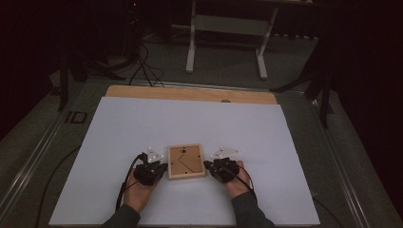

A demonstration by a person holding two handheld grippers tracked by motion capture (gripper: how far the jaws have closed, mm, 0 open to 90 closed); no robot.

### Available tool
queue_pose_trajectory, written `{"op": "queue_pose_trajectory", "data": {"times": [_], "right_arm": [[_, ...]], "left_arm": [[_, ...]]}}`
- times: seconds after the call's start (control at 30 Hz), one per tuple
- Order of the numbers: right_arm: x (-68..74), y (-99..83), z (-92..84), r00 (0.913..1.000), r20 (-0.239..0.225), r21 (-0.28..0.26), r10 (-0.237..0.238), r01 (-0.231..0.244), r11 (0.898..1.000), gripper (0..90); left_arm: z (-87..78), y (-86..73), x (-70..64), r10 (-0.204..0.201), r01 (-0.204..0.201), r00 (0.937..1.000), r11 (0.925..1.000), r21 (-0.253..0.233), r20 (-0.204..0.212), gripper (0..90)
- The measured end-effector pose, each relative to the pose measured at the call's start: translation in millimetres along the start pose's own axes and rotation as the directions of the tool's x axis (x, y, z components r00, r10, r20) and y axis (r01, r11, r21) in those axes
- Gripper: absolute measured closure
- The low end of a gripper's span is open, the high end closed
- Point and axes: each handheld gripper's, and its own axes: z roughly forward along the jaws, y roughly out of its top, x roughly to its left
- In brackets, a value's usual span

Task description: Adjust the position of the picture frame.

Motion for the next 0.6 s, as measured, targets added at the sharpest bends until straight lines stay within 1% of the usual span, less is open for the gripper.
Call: {"op": "queue_pose_trajectory", "data": {"times": [0.13,0.37,0.6], "right_arm": [[1.3,-0.5,-0.2,0.9999,0.010,-0.003,-0.003,0.003,1.000,89.7],[3.3,-1.3,-1.5,0.9997,0.021,0.001,-0.009,0.009,1.000,89.7],[7.1,-1.2,-2.1,0.9999,0.006,-0.005,-0.013,0.013,1.000,89.7]], "left_arm": [[1.3,0.6,0.8,-0.010,0.010,0.9999,0.9999,-0.006,0.001,89.7],[4.6,3.0,2.7,-0.006,0.006,1.0000,0.9999,-0.014,-0.006,89.7],[7.1,5.8,7.8,-0.013,0.013,0.9998,0.9998,-0.018,-0.013,89.8]]}}
